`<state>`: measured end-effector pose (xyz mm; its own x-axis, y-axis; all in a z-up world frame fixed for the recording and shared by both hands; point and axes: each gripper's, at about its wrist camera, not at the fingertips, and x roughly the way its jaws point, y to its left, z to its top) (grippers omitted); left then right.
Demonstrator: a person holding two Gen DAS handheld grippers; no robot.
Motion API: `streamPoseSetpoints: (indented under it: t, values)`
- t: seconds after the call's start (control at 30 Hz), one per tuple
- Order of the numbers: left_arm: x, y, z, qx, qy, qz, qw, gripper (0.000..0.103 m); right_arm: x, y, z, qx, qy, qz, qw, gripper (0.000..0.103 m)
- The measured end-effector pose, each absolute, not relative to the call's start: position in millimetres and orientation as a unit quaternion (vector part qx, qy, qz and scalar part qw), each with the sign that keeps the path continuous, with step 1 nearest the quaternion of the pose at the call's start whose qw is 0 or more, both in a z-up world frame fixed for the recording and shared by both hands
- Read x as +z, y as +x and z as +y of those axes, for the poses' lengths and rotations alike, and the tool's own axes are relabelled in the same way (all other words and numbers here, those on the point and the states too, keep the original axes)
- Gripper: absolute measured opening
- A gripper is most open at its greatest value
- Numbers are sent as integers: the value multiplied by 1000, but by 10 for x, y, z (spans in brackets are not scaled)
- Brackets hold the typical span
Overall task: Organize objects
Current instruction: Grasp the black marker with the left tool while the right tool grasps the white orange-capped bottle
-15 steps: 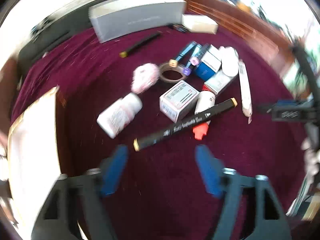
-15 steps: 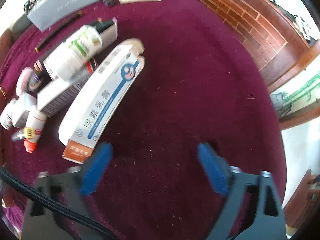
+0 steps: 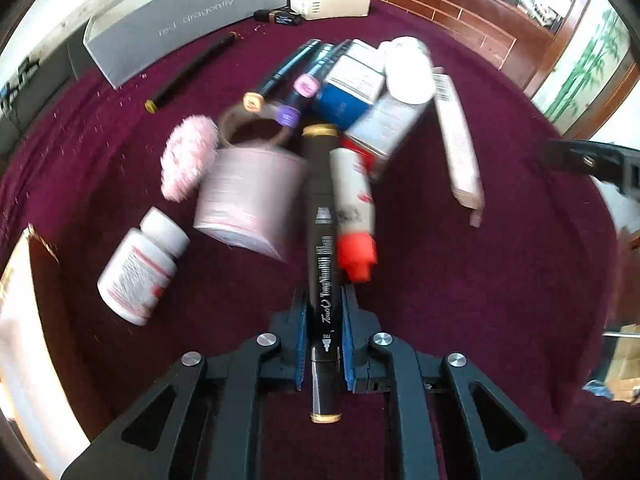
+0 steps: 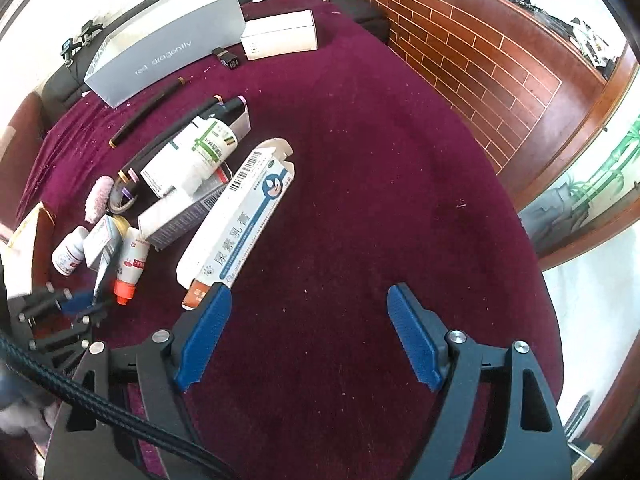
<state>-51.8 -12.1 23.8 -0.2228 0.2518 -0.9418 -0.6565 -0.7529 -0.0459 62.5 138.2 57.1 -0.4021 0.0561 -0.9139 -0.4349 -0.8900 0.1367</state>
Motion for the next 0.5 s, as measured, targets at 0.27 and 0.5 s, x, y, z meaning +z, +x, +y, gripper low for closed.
streamPoseSetpoints:
  t: [0.27, 0.5]
  values:
    - [195, -604, -268, 761, -565, 120, 295, 13, 588, 485, 1234, 821, -529, 181, 113, 81]
    - [221, -411, -155, 798, -530, 112, 265, 33, 581, 395, 1081, 822, -534, 177, 90, 81]
